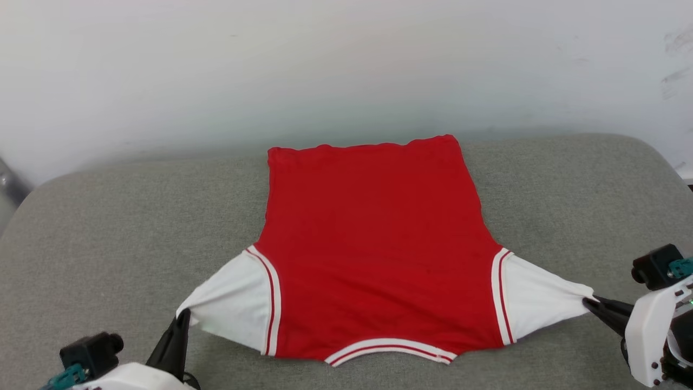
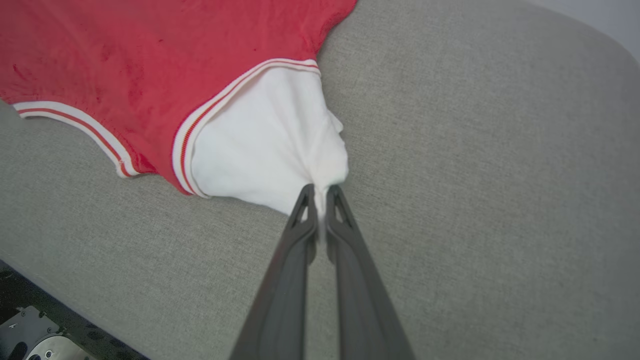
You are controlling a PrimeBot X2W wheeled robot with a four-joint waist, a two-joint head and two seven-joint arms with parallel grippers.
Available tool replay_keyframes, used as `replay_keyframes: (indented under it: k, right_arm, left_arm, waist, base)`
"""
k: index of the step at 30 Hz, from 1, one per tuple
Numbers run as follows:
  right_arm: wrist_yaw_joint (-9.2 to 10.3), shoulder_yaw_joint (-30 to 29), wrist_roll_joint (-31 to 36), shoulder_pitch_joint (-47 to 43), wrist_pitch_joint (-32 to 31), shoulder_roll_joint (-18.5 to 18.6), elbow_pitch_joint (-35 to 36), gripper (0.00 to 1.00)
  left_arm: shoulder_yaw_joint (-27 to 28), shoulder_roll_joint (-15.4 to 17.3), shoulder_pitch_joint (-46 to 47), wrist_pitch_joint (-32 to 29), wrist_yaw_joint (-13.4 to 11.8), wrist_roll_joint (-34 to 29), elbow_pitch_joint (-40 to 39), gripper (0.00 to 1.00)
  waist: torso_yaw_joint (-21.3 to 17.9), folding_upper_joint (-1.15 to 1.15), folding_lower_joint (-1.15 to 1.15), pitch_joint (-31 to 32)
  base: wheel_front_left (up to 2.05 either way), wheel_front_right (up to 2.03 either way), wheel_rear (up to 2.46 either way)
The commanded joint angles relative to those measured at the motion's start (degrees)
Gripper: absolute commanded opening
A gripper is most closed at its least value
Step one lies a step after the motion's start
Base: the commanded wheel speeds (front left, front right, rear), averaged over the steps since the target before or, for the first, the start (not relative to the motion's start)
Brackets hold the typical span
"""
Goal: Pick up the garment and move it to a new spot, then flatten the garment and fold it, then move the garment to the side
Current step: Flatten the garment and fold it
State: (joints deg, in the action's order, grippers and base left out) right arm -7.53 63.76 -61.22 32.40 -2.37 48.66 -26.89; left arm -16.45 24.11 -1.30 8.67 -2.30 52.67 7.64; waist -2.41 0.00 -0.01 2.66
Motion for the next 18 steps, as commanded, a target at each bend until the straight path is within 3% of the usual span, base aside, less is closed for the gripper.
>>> replay_keyframes:
  k: [1, 12, 18]
  right_arm:
    - [0.09, -0.9, 0.5, -1.5, -0.5, 1.2, 1.0, 0.0]
    - [0.08, -8.4, -1.5, -13.6, -3.8, 5.2, 8.1, 0.0]
    - [0.08, -11.3, 0.2, -19.2, -5.3, 2.9, 8.6, 0.0]
  left_arm:
    - [0.2, 0.6, -2.4, -0.3, -0.9, 0.2, -1.8, 0.0]
    - [3.0, 2.3, -14.1, -0.5, -4.6, 3.0, -12.1, 0.0]
    - [1.5, 1.5, -12.6, -1.2, -3.9, 2.8, -11.3, 0.0]
  waist:
    - [-0.2, 0.0, 0.01, 0.2]
    - [0.2, 0.0, 0.01, 0.4]
    - [0.9, 0.0, 0.01, -0.9]
  base:
    - [0.0, 0.0, 0.0]
    - [0.0, 0.0, 0.0]
    - [0.0, 0.0, 0.0]
